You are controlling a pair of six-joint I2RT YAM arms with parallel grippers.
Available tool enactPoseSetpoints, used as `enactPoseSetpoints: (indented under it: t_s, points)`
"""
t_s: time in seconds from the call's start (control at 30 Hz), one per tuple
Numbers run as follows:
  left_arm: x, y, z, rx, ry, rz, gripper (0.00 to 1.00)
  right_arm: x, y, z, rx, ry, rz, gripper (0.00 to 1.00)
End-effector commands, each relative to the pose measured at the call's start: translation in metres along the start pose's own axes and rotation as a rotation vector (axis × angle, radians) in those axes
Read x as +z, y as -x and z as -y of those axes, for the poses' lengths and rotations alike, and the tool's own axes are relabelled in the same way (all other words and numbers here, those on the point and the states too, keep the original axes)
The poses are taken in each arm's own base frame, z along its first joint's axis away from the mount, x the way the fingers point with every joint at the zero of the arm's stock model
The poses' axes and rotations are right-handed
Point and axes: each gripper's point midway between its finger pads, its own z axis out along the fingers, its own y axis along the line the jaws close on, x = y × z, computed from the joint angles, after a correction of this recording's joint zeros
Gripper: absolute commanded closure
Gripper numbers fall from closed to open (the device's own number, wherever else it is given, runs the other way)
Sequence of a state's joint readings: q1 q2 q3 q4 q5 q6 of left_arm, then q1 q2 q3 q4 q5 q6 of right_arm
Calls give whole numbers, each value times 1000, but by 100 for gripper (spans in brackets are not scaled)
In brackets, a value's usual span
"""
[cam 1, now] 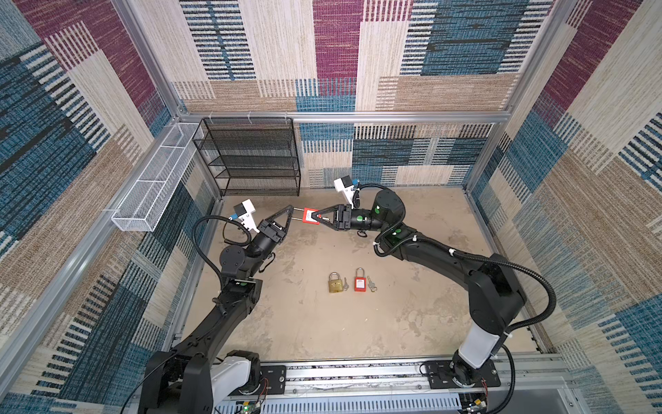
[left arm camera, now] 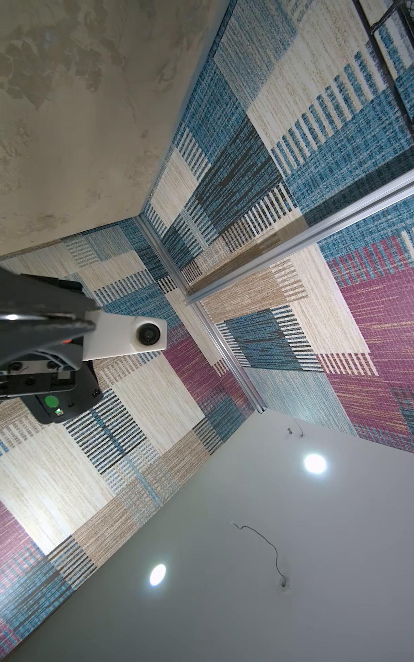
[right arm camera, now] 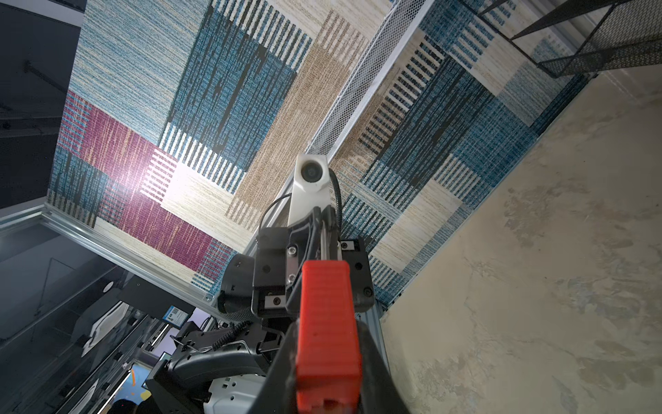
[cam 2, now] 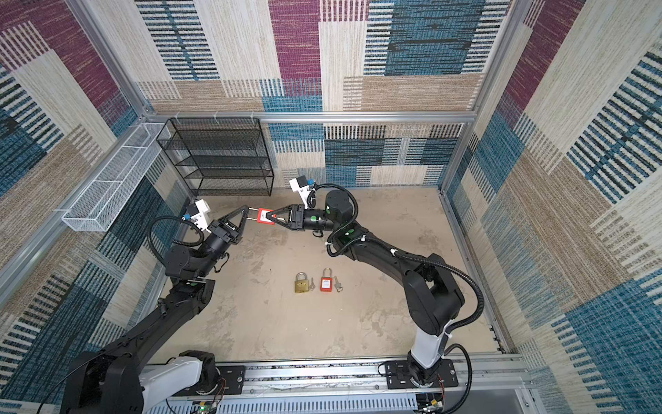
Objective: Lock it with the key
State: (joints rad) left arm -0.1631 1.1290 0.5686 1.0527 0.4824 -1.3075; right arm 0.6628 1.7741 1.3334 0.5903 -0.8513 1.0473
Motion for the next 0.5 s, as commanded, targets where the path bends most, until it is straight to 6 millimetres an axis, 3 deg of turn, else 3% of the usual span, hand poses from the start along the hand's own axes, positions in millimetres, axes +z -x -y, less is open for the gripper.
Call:
enactPoseSetpoints:
  t_s: [0.0, 0.23, 0.33, 0.47]
  points:
    - [3, -18, 6, 14, -36, -95, 100, 6, 1, -11, -15, 53, -10, 97]
    - [1, -17, 7, 17, -38, -84, 100, 4, 1, -7, -16, 27, -3, 98]
    - [1, -18, 6, 16, -31, -84, 79, 2, 1, -2, -6, -2, 8, 99]
    - [1, -18, 6, 28, -36, -89, 65, 0, 2, 2, 2, -17, 13, 99]
